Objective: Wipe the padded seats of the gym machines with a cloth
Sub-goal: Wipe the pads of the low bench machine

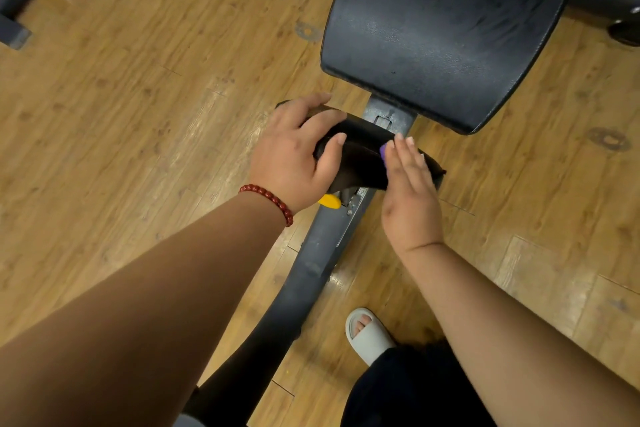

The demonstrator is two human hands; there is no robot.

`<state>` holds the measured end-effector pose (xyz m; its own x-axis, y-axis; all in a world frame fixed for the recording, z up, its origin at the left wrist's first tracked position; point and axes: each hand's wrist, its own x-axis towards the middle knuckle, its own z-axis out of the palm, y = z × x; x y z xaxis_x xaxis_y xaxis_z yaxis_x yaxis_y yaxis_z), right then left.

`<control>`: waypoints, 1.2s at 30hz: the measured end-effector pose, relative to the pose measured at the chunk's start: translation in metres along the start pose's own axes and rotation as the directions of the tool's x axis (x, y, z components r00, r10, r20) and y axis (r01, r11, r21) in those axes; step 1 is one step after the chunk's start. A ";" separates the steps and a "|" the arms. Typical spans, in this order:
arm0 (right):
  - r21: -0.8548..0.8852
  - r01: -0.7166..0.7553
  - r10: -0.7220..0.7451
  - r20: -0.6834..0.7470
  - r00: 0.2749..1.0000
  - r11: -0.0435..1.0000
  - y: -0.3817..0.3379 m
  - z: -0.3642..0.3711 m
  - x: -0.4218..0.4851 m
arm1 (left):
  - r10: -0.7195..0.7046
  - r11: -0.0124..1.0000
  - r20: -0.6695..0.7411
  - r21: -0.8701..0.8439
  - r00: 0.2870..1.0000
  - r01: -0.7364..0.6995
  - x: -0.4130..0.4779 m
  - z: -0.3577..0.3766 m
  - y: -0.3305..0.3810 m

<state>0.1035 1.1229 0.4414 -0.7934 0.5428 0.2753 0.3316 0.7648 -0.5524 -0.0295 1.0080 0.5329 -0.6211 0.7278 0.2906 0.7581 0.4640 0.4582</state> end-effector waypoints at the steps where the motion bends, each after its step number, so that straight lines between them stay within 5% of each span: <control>1: -0.002 -0.045 0.045 -0.005 0.999 0.999 0.006 -0.002 -0.002 | 0.024 0.999 -0.025 0.036 0.999 -0.023 0.000 0.001 0.000; 4: 0.096 -0.216 0.220 -0.030 0.975 0.972 -0.003 0.000 -0.004 | 0.070 0.986 -0.092 0.160 0.993 -0.055 -0.003 0.003 0.001; 9: 0.038 -0.115 0.115 0.000 0.993 0.993 0.005 -0.003 -0.004 | 0.026 0.975 -0.145 0.223 0.989 0.007 -0.006 0.006 0.014; 13: 0.073 -0.344 0.347 -0.027 0.938 0.936 0.021 -0.014 0.005 | -0.072 0.970 -0.163 0.219 0.984 0.108 -0.011 0.008 0.028; 18: 0.166 -0.275 0.282 -0.019 0.959 0.947 0.010 -0.003 0.003 | -0.267 0.908 -0.168 0.284 0.949 0.306 -0.011 0.026 0.056; 23: 0.230 -0.275 0.310 -0.134 0.941 0.933 0.022 0.000 0.008 | -0.195 0.903 -0.212 0.344 0.958 0.260 -0.014 0.034 0.051; 27: 0.367 -0.465 0.540 -0.132 0.832 0.806 0.023 0.002 0.010 | -0.140 0.894 -0.195 0.396 0.971 0.208 -0.015 0.035 0.045; 30: 0.129 -0.155 0.167 -0.090 0.982 0.979 0.028 -0.002 -0.001 | -0.110 0.885 -0.218 0.422 0.970 0.195 -0.014 0.038 0.042; 33: -0.079 0.193 -0.194 0.006 0.981 0.978 0.049 -0.008 -0.005 | -0.112 0.882 -0.235 0.424 0.966 0.205 -0.013 0.037 0.044; 36: -0.025 0.156 -0.156 0.030 0.987 0.987 0.056 -0.012 -0.002 | -0.072 0.877 -0.205 0.454 0.976 0.160 -0.013 0.035 0.046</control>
<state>0.1295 1.1690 0.4190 -0.8502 0.4068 0.3343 0.2159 0.8485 -0.4832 0.0205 1.0372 0.5212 -0.7019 0.5734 0.4226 0.6551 0.7525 0.0670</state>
